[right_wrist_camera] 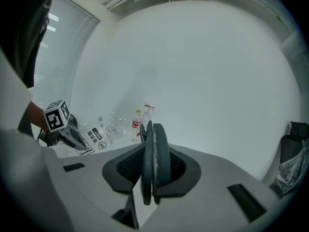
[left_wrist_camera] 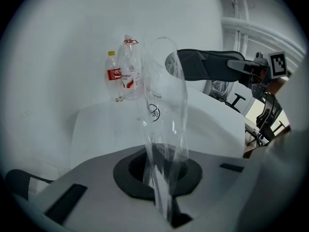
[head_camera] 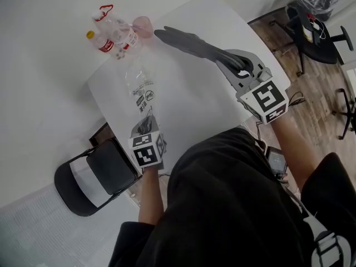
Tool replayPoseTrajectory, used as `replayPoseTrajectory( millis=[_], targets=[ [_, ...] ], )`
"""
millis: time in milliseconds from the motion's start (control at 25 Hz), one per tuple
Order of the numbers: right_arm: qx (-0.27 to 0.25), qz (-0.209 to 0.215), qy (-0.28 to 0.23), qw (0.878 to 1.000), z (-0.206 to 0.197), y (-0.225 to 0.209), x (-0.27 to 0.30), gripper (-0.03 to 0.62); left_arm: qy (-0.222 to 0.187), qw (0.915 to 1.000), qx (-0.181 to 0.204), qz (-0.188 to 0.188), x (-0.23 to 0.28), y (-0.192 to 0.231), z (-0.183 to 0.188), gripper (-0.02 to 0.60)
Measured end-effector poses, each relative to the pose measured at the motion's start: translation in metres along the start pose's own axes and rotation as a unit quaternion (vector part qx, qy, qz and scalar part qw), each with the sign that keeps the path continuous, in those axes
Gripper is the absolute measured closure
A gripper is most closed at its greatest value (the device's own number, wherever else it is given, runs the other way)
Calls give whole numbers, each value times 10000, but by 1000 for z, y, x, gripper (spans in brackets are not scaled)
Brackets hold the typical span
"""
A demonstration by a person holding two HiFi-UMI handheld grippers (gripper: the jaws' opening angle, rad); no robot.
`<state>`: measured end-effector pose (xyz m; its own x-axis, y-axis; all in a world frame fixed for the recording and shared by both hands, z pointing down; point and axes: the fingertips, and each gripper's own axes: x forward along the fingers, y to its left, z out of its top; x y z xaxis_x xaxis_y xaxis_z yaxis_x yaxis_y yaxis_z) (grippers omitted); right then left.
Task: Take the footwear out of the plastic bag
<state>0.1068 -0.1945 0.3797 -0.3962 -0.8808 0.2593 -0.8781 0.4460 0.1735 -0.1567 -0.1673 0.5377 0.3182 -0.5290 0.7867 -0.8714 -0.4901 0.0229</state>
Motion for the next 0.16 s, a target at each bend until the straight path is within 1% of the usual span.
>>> replayPoseTrajectory(
  millis=[160],
  targets=[
    [-40,73,-8,10000,1,4,2,514,33,10000,-24,19,-2,1,-6,558]
  ],
)
